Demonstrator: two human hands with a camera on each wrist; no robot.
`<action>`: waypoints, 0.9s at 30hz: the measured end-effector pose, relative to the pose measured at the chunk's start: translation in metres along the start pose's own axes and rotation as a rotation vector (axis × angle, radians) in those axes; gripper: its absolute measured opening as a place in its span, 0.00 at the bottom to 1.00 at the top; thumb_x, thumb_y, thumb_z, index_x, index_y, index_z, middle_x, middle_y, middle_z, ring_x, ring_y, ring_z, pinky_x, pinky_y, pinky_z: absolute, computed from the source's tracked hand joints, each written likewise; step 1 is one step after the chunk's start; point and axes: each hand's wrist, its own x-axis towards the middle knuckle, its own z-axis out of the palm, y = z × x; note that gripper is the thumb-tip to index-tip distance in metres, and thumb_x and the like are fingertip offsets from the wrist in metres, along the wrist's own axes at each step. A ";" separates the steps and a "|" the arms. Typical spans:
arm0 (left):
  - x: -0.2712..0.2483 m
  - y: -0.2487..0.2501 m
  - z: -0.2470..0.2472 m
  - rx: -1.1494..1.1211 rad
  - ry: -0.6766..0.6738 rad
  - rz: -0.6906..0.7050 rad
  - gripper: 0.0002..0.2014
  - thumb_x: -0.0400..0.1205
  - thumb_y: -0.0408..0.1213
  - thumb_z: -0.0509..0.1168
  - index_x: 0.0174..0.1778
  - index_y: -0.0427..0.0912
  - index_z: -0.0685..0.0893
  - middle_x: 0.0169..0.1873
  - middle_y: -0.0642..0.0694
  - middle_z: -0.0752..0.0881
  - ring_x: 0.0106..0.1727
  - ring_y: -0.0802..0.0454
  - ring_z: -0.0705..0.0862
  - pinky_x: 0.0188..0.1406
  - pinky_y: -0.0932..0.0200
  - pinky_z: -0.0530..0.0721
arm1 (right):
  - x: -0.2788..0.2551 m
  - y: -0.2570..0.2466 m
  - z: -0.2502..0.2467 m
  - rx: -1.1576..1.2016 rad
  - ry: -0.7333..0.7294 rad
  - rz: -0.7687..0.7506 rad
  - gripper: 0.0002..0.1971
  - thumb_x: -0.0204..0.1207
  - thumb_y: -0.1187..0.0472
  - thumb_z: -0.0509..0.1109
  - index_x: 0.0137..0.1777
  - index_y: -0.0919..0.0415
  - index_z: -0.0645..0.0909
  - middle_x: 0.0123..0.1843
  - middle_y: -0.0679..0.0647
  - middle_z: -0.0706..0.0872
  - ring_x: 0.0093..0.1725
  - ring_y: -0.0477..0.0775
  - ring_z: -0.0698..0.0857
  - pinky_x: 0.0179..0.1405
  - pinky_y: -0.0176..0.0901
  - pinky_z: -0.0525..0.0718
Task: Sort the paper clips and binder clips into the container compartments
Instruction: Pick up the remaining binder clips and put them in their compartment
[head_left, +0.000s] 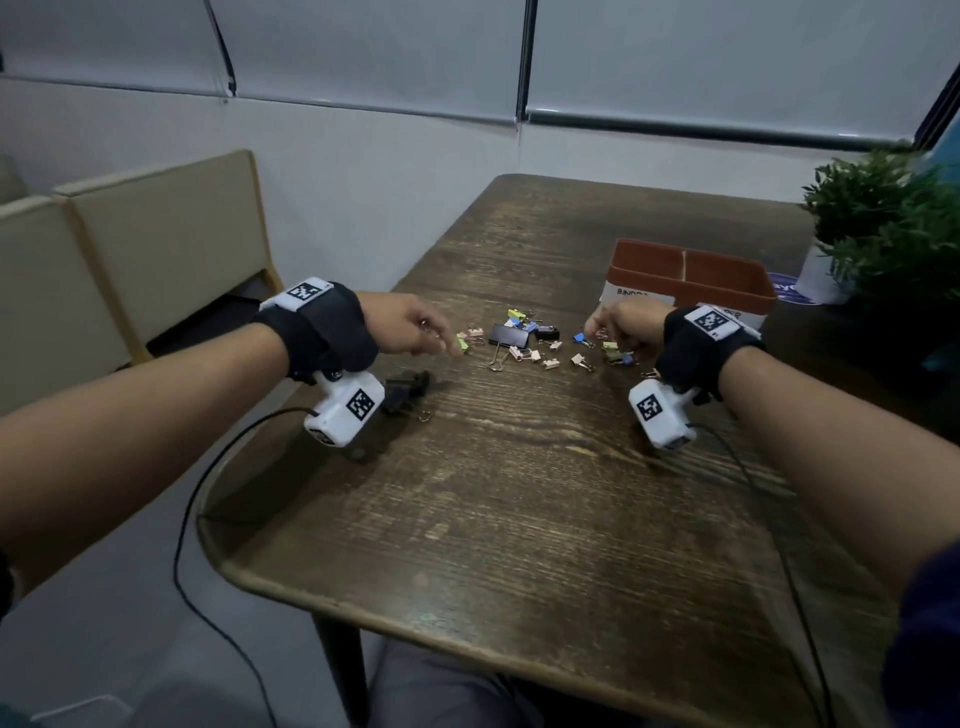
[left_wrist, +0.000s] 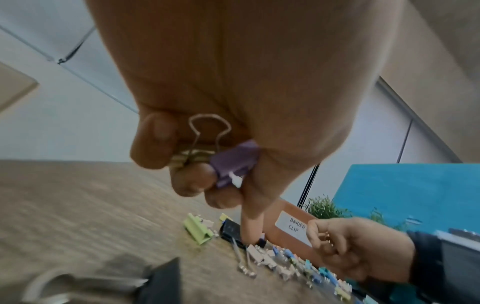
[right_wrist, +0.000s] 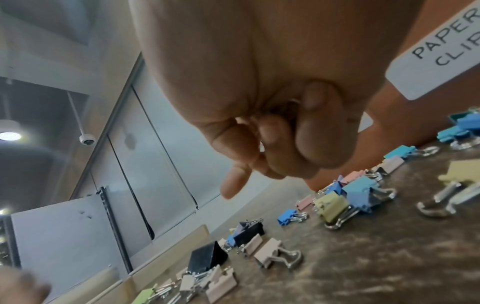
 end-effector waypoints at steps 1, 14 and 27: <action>-0.007 -0.003 0.001 0.074 -0.003 -0.005 0.07 0.84 0.49 0.65 0.49 0.57 0.89 0.36 0.55 0.83 0.39 0.58 0.78 0.45 0.60 0.75 | -0.001 -0.002 0.000 -0.025 -0.015 0.004 0.13 0.76 0.69 0.56 0.43 0.59 0.83 0.36 0.52 0.75 0.27 0.50 0.68 0.21 0.34 0.68; -0.028 -0.007 0.005 0.388 -0.076 -0.116 0.20 0.65 0.55 0.81 0.53 0.62 0.88 0.41 0.62 0.81 0.42 0.63 0.77 0.38 0.60 0.75 | 0.011 0.006 0.022 -0.537 0.143 -0.141 0.12 0.65 0.49 0.85 0.43 0.55 0.92 0.45 0.48 0.91 0.48 0.50 0.88 0.43 0.42 0.82; -0.020 0.027 0.042 0.667 0.008 0.073 0.16 0.83 0.54 0.62 0.56 0.49 0.88 0.44 0.50 0.88 0.43 0.51 0.85 0.43 0.53 0.87 | -0.001 -0.001 0.024 -0.485 0.192 -0.225 0.23 0.85 0.49 0.55 0.35 0.60 0.81 0.35 0.54 0.81 0.36 0.54 0.79 0.39 0.45 0.74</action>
